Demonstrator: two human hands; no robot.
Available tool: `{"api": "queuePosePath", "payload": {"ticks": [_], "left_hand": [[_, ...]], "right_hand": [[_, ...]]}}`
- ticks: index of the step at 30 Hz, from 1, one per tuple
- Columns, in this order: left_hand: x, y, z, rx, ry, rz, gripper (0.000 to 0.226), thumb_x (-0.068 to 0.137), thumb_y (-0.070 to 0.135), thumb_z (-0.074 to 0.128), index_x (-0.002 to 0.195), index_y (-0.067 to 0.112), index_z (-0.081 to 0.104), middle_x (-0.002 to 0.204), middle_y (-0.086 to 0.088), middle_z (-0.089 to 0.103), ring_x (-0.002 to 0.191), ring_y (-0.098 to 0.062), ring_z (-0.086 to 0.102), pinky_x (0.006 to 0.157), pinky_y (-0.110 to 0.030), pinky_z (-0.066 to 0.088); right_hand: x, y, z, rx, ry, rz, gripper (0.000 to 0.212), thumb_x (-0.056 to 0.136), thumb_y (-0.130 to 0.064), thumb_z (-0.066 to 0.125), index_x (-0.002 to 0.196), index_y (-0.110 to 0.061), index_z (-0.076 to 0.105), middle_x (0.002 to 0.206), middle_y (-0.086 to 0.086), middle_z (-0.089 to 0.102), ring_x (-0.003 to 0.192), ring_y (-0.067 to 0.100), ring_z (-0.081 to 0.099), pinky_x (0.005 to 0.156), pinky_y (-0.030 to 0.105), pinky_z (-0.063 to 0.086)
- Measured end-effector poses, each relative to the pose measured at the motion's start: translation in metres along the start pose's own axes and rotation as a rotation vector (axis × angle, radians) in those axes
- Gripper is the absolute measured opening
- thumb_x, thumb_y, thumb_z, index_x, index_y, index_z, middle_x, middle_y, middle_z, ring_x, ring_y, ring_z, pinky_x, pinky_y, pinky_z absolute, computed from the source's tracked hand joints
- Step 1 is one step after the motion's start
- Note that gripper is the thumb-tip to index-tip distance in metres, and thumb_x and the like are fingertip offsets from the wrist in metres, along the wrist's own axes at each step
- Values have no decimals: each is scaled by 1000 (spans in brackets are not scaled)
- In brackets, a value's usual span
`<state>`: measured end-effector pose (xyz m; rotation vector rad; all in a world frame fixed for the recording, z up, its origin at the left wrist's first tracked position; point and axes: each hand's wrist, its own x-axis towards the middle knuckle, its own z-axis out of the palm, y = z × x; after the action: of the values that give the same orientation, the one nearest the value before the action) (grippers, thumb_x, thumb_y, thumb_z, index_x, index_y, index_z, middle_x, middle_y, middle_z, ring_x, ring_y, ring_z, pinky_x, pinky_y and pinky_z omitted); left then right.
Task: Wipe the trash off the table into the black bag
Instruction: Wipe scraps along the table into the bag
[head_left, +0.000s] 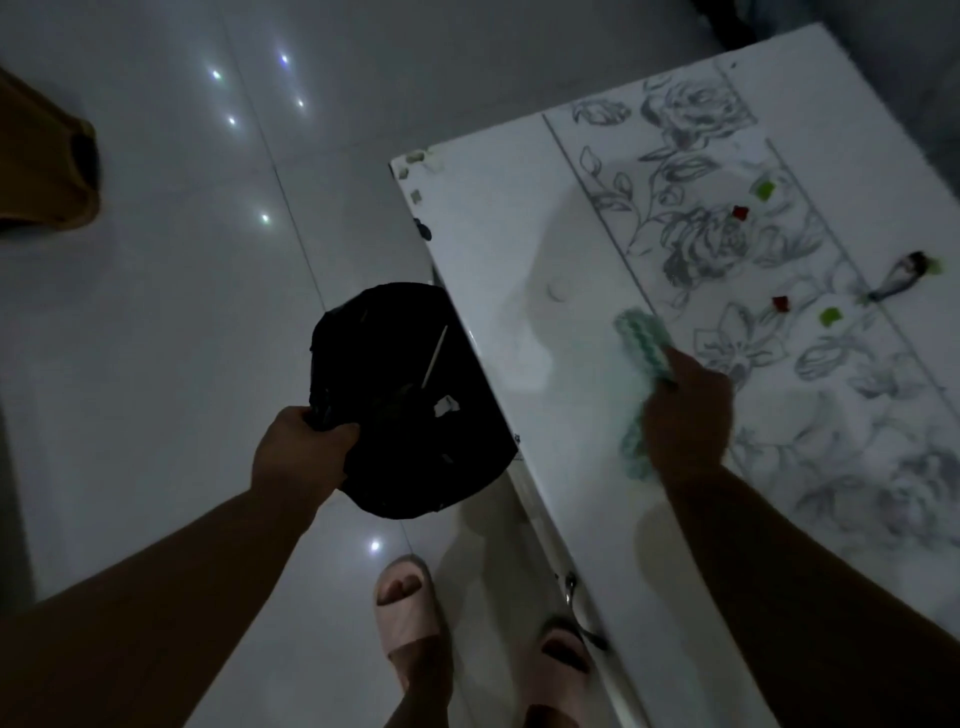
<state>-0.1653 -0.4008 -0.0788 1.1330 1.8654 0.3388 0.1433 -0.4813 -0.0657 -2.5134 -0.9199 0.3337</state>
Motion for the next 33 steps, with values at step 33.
{"api": "queuePosePath", "payload": {"ticks": [33], "left_hand": [[64,42,18,100,42,-121,49,78,27,67,120,9,53,87,-6,61,78,-26,62,68,-35,50]], "right_hand": [[40,-122,101,18,-617,-502,55,79,2,47,131,-15,53,111,22,52,102,36,51,86,36,39]]}}
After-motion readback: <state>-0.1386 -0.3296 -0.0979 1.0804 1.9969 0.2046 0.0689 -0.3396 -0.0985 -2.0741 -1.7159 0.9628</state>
